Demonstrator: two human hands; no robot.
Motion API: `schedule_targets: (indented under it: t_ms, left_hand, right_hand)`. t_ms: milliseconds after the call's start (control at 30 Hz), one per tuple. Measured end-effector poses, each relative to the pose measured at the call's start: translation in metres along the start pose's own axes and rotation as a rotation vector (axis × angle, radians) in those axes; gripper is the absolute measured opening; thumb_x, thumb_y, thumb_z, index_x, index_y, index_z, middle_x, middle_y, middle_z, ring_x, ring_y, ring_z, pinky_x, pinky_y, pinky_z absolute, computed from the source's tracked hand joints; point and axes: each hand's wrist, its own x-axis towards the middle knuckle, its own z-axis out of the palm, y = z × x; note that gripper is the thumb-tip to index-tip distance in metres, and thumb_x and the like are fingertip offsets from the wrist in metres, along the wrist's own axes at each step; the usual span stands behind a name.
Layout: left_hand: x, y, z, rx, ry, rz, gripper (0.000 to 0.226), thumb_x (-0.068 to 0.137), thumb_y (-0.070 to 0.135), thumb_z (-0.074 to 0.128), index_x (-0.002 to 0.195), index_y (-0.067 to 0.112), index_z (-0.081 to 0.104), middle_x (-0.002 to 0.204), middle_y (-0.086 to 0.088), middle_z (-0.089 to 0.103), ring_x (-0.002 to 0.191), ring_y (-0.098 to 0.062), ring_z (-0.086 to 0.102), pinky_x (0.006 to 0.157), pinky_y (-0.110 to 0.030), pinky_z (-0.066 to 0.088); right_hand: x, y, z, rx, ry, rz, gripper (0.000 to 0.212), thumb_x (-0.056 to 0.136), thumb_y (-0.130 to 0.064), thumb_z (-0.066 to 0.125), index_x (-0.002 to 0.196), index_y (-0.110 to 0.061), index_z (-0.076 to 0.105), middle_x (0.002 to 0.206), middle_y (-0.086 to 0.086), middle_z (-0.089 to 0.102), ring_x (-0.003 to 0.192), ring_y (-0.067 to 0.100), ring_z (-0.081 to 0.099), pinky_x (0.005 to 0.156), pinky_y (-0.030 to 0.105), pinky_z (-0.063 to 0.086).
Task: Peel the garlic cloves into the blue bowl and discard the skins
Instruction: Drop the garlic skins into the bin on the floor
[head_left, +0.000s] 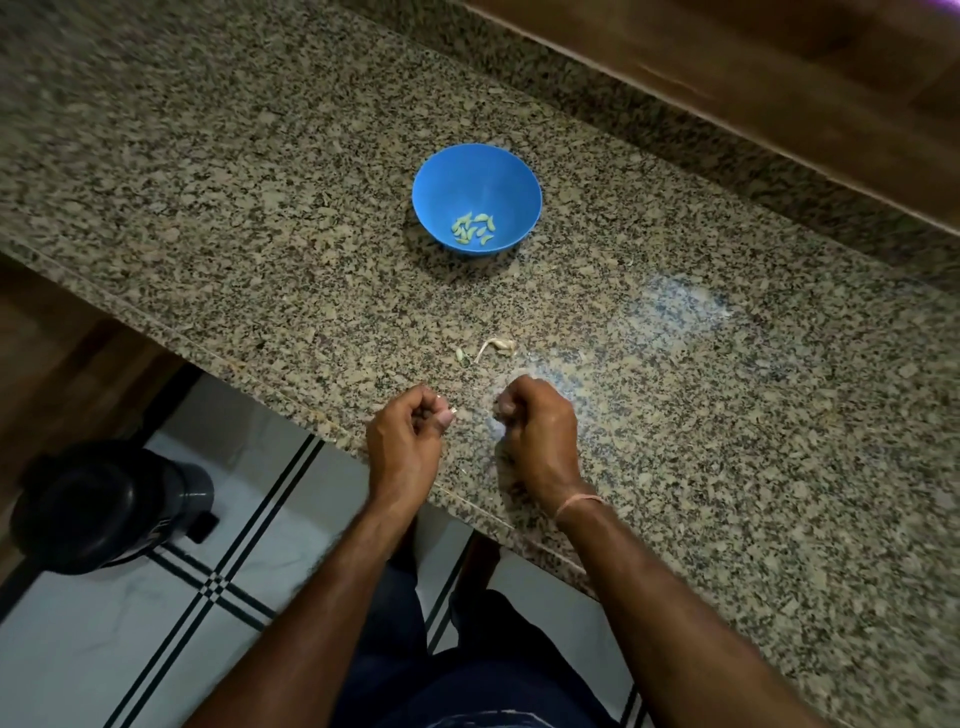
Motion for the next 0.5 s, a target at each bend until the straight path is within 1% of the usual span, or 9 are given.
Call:
schedule_targets:
  t_ms: [33, 67, 100, 133, 200, 233, 300, 367, 500]
  left_hand:
    - [-0.001, -0.001, -0.004, -0.029, 0.009, -0.006, 0.009, 0.093, 0.011, 0.075, 0.088, 0.014, 0.069, 0.087, 0.007, 0.07, 0.078, 0.002, 0.062, 0.063, -0.009, 0.046]
    - [-0.001, -0.003, -0.008, -0.054, 0.019, -0.01, 0.008, 0.093, 0.01, 0.074, 0.088, 0.013, 0.069, 0.085, 0.005, 0.07, 0.074, 0.003, 0.062, 0.06, -0.008, 0.047]
    - [-0.002, -0.005, -0.014, -0.077, 0.029, -0.015, 0.008, 0.093, 0.009, 0.074, 0.088, 0.013, 0.069, 0.084, 0.004, 0.07, 0.073, 0.002, 0.062, 0.059, -0.008, 0.048]
    - [-0.002, -0.008, -0.02, -0.098, 0.04, -0.019, 0.009, 0.093, 0.009, 0.074, 0.088, 0.015, 0.069, 0.084, 0.004, 0.07, 0.074, 0.001, 0.063, 0.06, -0.009, 0.05]
    - [-0.001, -0.016, -0.035, -0.137, 0.069, -0.025, 0.013, 0.093, 0.011, 0.075, 0.085, 0.018, 0.069, 0.081, 0.007, 0.07, 0.074, -0.003, 0.064, 0.061, -0.013, 0.051]
    - [-0.001, -0.02, -0.044, -0.14, 0.092, -0.029, 0.014, 0.093, 0.012, 0.075, 0.083, 0.018, 0.068, 0.078, 0.007, 0.069, 0.071, -0.002, 0.062, 0.062, -0.013, 0.05]
    - [-0.002, -0.033, -0.067, -0.131, 0.145, -0.046, 0.014, 0.094, 0.014, 0.074, 0.083, 0.018, 0.068, 0.077, 0.008, 0.069, 0.071, -0.001, 0.062, 0.062, -0.01, 0.046]
    - [-0.005, -0.049, -0.097, -0.156, 0.197, -0.084, 0.013, 0.095, 0.015, 0.074, 0.084, 0.02, 0.069, 0.079, 0.009, 0.07, 0.073, 0.0, 0.063, 0.062, -0.008, 0.044]
    - [-0.017, -0.099, -0.179, -0.219, 0.327, -0.111, 0.02, 0.093, 0.012, 0.075, 0.08, 0.024, 0.067, 0.077, 0.01, 0.071, 0.072, 0.001, 0.063, 0.062, -0.007, 0.044]
  right_hand:
    - [0.0, -0.007, -0.003, 0.187, -0.003, 0.131, 0.02, 0.102, 0.0, 0.05, 0.09, -0.01, 0.063, 0.091, 0.002, 0.068, 0.08, 0.012, 0.062, 0.066, 0.019, 0.055]
    - [-0.001, -0.014, -0.006, 0.326, -0.02, 0.236, 0.018, 0.103, -0.003, 0.054, 0.091, -0.009, 0.065, 0.093, 0.004, 0.07, 0.081, 0.013, 0.066, 0.069, 0.021, 0.059]
    - [-0.002, -0.023, -0.006, 0.425, -0.057, 0.309, 0.014, 0.104, -0.006, 0.057, 0.093, -0.008, 0.066, 0.093, 0.006, 0.072, 0.081, 0.015, 0.068, 0.073, 0.024, 0.062]
    - [-0.004, -0.031, -0.002, 0.526, -0.103, 0.37, 0.013, 0.104, -0.009, 0.059, 0.094, -0.007, 0.067, 0.089, 0.007, 0.072, 0.077, 0.016, 0.068, 0.072, 0.028, 0.062]
    - [-0.009, -0.049, 0.013, 0.706, -0.158, 0.445, 0.017, 0.104, -0.006, 0.059, 0.089, -0.009, 0.065, 0.073, 0.003, 0.065, 0.062, 0.011, 0.061, 0.059, 0.024, 0.055]
    - [-0.011, -0.058, 0.024, 0.761, -0.169, 0.456, 0.022, 0.104, -0.002, 0.057, 0.085, -0.01, 0.063, 0.066, 0.0, 0.06, 0.057, 0.01, 0.054, 0.053, 0.021, 0.049]
    - [-0.018, -0.077, 0.051, 0.822, -0.219, 0.475, 0.029, 0.103, 0.004, 0.054, 0.079, -0.012, 0.059, 0.062, -0.001, 0.052, 0.054, 0.011, 0.046, 0.05, 0.02, 0.042]
    - [-0.028, -0.099, 0.083, 0.827, -0.299, 0.486, 0.031, 0.104, 0.005, 0.051, 0.078, -0.011, 0.056, 0.063, 0.001, 0.051, 0.054, 0.011, 0.046, 0.051, 0.02, 0.042]
    - [-0.054, -0.15, 0.163, 0.821, -0.442, 0.48, 0.036, 0.105, 0.006, 0.048, 0.074, -0.011, 0.056, 0.065, 0.007, 0.048, 0.056, 0.014, 0.045, 0.055, 0.023, 0.042]
